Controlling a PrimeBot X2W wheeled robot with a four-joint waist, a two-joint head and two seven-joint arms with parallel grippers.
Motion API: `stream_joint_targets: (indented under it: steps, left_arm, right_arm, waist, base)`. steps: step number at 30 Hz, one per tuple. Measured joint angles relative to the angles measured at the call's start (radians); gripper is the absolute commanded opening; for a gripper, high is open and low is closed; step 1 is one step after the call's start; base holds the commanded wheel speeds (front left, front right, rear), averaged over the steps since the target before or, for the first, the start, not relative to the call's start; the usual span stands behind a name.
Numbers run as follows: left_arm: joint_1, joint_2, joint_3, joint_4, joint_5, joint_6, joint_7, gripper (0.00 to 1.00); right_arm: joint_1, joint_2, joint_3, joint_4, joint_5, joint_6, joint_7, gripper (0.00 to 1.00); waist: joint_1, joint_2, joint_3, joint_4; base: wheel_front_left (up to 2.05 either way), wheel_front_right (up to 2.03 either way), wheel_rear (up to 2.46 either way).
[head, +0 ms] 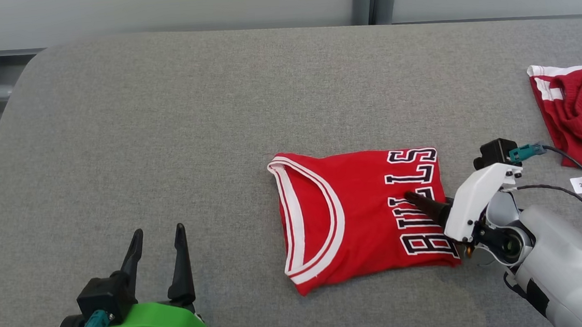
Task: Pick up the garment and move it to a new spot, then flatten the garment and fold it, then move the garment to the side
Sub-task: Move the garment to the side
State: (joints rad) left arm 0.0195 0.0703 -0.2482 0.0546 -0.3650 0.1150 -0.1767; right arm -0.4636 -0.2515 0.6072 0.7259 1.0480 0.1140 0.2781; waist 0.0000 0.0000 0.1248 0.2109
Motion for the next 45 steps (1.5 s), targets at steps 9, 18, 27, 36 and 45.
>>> stream_joint_targets:
  steps: [9,18,27,36,45]
  left_arm:
    - [-0.001,0.0,0.011,0.007,0.0,0.0,0.0,1.0]
    - [0.001,0.001,0.026,0.013,0.0,0.001,-0.009,1.0]
    - [0.006,0.001,0.026,0.008,0.0,0.001,-0.009,1.0]
    - [0.005,0.001,0.008,-0.002,0.0,0.001,-0.009,1.0]
    - [0.0,0.002,-0.001,-0.005,0.002,0.001,-0.007,1.0]
  right_arm:
    - [-0.018,-0.007,0.018,-0.007,-0.003,0.004,-0.001,0.0]
    - [-0.085,-0.097,-0.013,-0.007,-0.016,0.009,-0.013,0.0]
    - [-0.203,-0.218,-0.046,-0.012,-0.055,-0.003,0.002,0.0]
    - [-0.315,-0.292,-0.053,-0.021,-0.091,-0.041,0.058,0.0]
    - [-0.389,-0.394,-0.017,-0.007,-0.171,-0.075,0.138,0.0]
  waist:
    - [0.0,0.0,-0.003,0.001]
    - [0.0,0.0,-0.033,-0.039]
    - [0.0001,0.0,-0.05,-0.102]
    - [0.0001,0.0,-0.018,-0.125]
    - [0.0001,0.0,0.021,-0.106]
  base:
    - [0.0,0.0,0.0]
    - [0.0,0.0,0.0]
    - [0.0,0.0,0.0]
    - [0.0,0.0,0.0]
    - [0.0,0.0,0.0]
